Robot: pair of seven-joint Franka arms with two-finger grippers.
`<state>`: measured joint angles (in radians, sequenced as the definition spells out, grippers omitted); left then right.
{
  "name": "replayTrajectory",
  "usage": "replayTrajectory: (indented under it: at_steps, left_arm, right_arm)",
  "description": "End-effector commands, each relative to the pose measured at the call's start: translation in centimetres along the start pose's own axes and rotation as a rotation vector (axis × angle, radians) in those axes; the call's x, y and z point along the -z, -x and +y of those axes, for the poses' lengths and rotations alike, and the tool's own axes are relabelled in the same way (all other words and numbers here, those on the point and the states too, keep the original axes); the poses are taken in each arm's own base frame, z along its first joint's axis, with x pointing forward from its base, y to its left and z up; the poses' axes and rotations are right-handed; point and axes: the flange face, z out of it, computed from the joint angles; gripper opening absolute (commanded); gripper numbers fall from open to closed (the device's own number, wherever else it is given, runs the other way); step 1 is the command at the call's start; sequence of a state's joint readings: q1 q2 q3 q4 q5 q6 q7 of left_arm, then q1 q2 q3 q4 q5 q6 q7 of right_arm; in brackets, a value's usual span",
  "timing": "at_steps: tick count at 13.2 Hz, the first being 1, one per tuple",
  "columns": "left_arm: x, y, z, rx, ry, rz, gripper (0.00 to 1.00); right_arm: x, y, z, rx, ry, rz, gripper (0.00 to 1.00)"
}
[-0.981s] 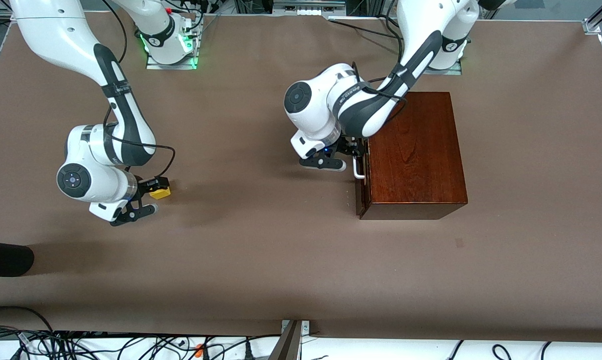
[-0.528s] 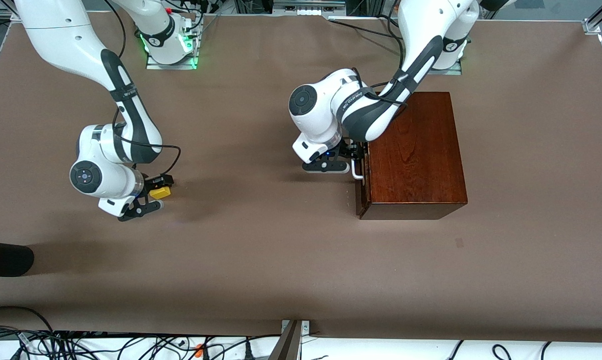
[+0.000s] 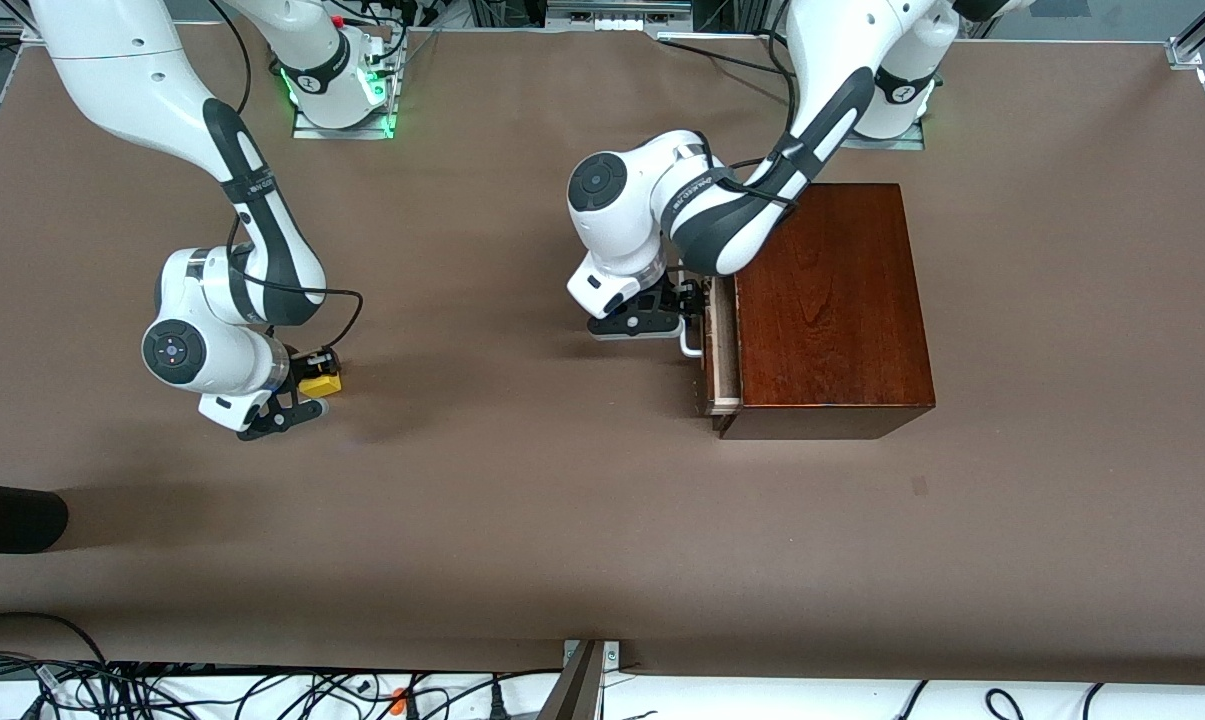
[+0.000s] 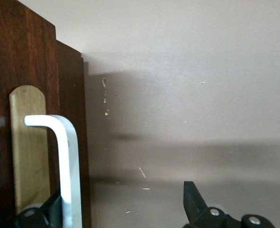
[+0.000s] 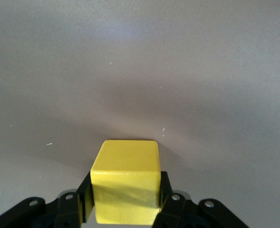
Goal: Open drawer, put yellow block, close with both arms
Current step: 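Pull the drawer open with the left gripper while the right gripper grasps the cube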
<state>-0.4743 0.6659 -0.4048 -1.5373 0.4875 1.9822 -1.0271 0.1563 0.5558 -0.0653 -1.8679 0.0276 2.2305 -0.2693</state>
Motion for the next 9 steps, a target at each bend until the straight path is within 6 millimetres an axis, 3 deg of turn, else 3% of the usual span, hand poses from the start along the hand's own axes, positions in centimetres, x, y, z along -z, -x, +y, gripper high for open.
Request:
replayTrajectory:
  at_steps: [1,6,9]
  left_arm:
    - [1.1,2.4,6.2,0.045,0.128,-0.026,1.00]
    - [2.6,3.3,7.9,0.056,0.164,-0.030,1.00]
    - [2.8,4.1,7.8,0.006,0.101,-0.032,1.00]
  right_arm:
    - [4.6,-0.8,0.3,-0.015,-0.006,0.077,0.11]
    - [13.0,-3.1,0.3,-0.031,-0.002,0.114,0.11]
    - [14.6,-3.6,0.3,-0.032,-0.003,0.122,0.11]
